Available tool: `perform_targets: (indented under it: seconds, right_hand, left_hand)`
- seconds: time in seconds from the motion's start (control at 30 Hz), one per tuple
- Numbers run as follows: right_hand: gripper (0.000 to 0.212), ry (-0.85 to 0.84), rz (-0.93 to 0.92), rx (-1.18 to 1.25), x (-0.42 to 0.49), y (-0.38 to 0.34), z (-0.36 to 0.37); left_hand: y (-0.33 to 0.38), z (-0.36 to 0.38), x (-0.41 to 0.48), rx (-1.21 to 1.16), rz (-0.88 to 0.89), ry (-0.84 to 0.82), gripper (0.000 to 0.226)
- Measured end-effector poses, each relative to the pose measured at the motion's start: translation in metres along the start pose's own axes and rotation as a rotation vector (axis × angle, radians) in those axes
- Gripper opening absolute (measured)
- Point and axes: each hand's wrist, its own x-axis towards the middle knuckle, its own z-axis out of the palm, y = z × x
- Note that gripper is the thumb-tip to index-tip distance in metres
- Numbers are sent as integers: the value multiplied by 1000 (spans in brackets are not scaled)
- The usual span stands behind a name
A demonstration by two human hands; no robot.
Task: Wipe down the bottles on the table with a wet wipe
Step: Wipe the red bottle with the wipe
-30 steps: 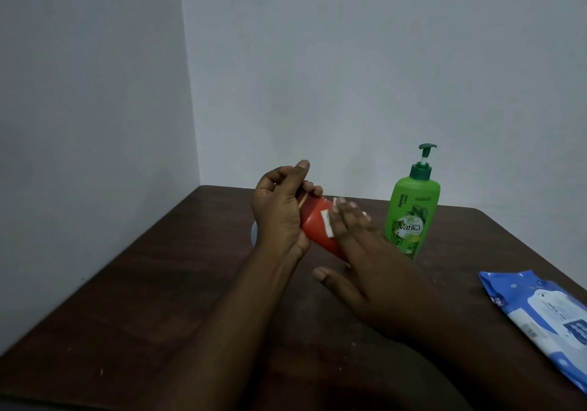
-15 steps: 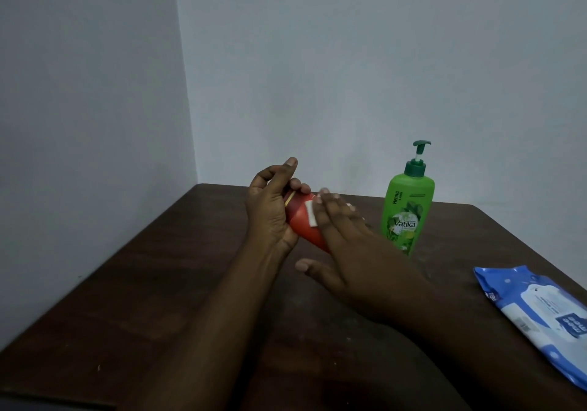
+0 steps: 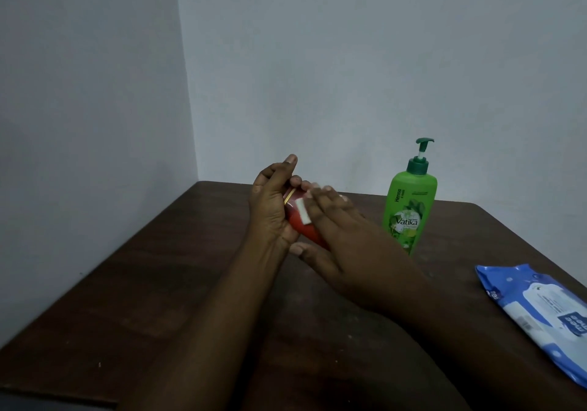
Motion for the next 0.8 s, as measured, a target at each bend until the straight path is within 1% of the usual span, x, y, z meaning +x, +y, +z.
perform_targets:
  seconds: [0.03,0.1,0.2,0.27,0.33,0.4,0.53,0.6,0.7,0.8]
  right_hand:
    - [89,-24,30,41,-3,3,1]
    - [91,-39,61,44,-15,6,3]
    - [94,24,61,-80,-32,-4,8]
    - [94,52,75,-87,-31,-14,6]
    - [95,66,100,-15,-19,-20,3]
    - [95,29,161,99,-3,-23,-1]
    - [90,51,226,221,19,-21,-6]
    - [94,25,227,194,11,-21,-2]
    - [108,-50,223,41,-20,-18,11]
    - [110,-95,279,-22,-44,0,16]
  left_hand:
    - [2,-1,1,2,6,-4,27]
    - [2,-2,1,20,13,-4,26]
    - [-2,1,-1,39,-4,-15,24]
    - [-6,4,-3,44,-4,-32,23]
    - [-6,4,-5,17,5,-54,24]
    - [-5,3,-6,13,9,-64,26]
    - [-4,2,-6,30,18,-22,28]
    - [-1,1,-5,22,38,-7,29]
    - [8,-1,-1,1,61,19,28]
    - [11,-2,1,-6,72,34,28]
